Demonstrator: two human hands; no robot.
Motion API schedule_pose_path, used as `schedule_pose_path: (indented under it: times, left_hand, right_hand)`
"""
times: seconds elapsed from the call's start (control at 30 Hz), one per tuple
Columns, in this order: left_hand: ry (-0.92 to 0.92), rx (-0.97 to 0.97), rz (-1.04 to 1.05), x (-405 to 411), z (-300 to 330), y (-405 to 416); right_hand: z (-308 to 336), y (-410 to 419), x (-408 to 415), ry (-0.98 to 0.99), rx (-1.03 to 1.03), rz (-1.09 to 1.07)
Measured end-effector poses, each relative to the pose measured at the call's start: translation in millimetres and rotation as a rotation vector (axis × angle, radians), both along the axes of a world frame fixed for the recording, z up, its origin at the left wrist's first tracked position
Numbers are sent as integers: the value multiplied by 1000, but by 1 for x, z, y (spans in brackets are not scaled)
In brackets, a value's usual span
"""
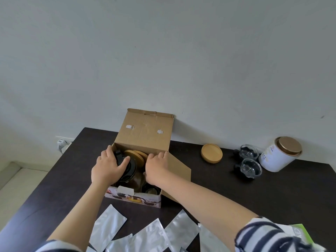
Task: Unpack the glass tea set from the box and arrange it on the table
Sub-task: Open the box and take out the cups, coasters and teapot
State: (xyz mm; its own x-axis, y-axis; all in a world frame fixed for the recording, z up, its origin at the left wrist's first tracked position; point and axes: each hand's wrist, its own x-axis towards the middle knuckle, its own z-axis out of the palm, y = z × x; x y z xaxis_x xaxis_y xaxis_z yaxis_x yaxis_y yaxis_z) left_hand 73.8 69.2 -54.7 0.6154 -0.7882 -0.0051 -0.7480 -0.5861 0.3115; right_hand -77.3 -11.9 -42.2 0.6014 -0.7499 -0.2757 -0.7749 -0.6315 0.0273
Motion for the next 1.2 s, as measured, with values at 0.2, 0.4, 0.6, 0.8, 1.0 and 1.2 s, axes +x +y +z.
schedule_pose_path:
  times: [0.2,0.4,0.6,0.8,1.0,1.2]
  left_hand:
    - [-9,-9,-3,3,-2,0]
    - [-8,-8,-5,2,-3,0]
    - [5,-5,-5,1,-1,1]
    - [9,-13,-13,2,1,1]
    - [2,-12,-16,2,2,1]
    - [0,-17,-21,4,0,2]
  right_hand:
    - [-22,-3,6,134,-136,-4]
    - [-18,-3,3,45,-139,-2]
    - [-4,-1,-2,-176,-149,-23]
    - [12,3,-15,-434,-262,29]
    - [32,2,-63,-904,-280,-118]
    - [11,-16,-149,-971,-150,-446]
